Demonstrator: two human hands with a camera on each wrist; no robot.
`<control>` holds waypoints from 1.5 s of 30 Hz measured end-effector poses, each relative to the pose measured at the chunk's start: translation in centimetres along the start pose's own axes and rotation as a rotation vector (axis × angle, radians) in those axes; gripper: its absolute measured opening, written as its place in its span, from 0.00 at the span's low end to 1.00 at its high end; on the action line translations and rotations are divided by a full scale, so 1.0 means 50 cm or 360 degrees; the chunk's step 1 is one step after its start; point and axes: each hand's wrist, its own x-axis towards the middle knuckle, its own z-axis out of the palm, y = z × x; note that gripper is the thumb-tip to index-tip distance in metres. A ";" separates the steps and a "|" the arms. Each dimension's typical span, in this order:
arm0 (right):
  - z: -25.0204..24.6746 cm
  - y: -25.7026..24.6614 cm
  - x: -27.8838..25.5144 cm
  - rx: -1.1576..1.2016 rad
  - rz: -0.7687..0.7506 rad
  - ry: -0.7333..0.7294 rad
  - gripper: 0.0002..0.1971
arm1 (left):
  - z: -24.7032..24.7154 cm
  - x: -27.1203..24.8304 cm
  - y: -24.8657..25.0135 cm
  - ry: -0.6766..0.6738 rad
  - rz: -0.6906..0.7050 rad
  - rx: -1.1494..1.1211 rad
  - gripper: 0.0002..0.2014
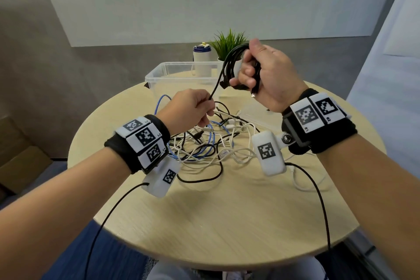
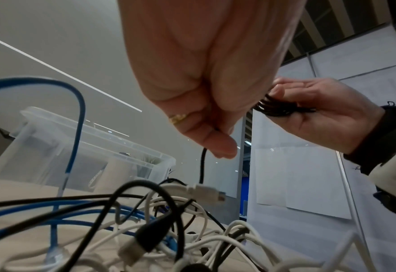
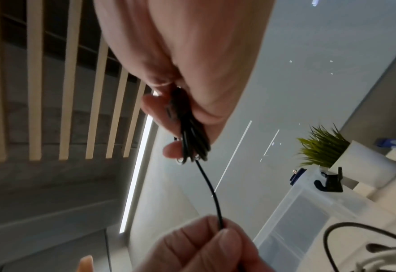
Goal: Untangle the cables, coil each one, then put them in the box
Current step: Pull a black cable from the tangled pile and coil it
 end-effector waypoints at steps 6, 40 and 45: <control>-0.014 -0.018 0.006 0.0312 -0.0044 0.0180 0.19 | -0.008 0.000 -0.012 0.0012 -0.0083 0.0014 0.09; -0.017 0.037 -0.005 -0.0285 0.0377 -0.0173 0.13 | -0.013 0.006 0.047 -0.0022 -0.0414 -0.1643 0.13; -0.024 0.047 0.002 -0.0425 0.0284 -0.0082 0.15 | -0.023 -0.002 0.046 -0.0394 -0.0327 -0.1558 0.25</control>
